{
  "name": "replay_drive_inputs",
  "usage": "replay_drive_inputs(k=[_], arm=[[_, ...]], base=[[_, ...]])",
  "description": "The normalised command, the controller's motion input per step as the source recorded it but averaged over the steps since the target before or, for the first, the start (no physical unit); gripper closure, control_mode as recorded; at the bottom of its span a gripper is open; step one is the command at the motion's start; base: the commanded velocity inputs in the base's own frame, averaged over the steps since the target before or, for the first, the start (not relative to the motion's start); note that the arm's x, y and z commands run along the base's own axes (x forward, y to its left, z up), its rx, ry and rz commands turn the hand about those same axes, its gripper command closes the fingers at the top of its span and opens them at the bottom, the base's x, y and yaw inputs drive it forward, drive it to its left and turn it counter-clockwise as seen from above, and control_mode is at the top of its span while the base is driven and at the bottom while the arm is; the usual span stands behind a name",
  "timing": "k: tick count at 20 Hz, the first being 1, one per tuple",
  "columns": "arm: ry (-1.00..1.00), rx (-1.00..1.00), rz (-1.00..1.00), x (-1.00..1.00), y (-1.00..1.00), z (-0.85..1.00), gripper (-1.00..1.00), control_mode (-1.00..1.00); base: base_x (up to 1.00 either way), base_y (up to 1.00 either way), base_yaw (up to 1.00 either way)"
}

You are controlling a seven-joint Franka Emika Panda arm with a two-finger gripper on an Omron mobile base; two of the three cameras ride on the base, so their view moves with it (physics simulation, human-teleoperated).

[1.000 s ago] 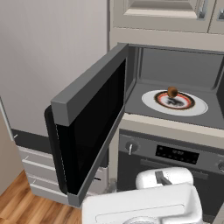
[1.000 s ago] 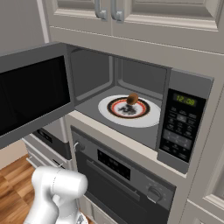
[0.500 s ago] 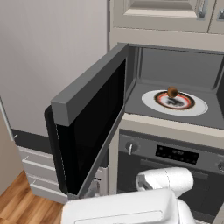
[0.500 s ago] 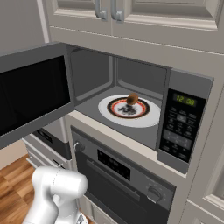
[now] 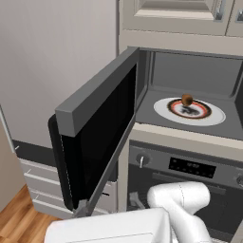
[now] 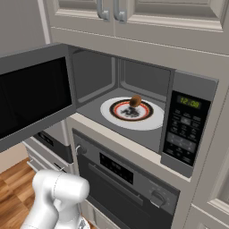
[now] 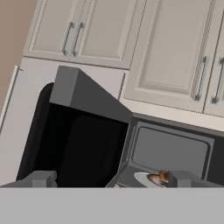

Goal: Pick the potato from the counter and place it in the microwave. Then turn on the microwave.

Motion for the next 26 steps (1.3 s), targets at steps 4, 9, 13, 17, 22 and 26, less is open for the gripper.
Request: replay_drive_inputs(k=[4,9,13,17,22,26], arm=[[-0.02,0.00,0.00,0.16,0.16,0.00,-1.00,-1.00],[-0.01,0.00,0.00,0.26,0.15,-0.01,-1.00,-1.00],[-0.01,0.00,0.00,0.23,0.16,-0.05,-1.00,-1.00],[0.00,0.00,0.00,0.17,0.22,-0.09,-1.00,-1.00],[-0.02,-0.01,0.00,0.14,0.26,-0.13,-1.00,-1.00],[-0.04,0.00,0.00,0.22,0.24,-0.17,-1.00,-1.00]], base=[[0.00,0.00,0.00],[0.00,0.00,0.00],[0.00,0.00,0.00],[0.00,0.00,0.00],[0.00,0.00,0.00],[0.00,0.00,0.00]])
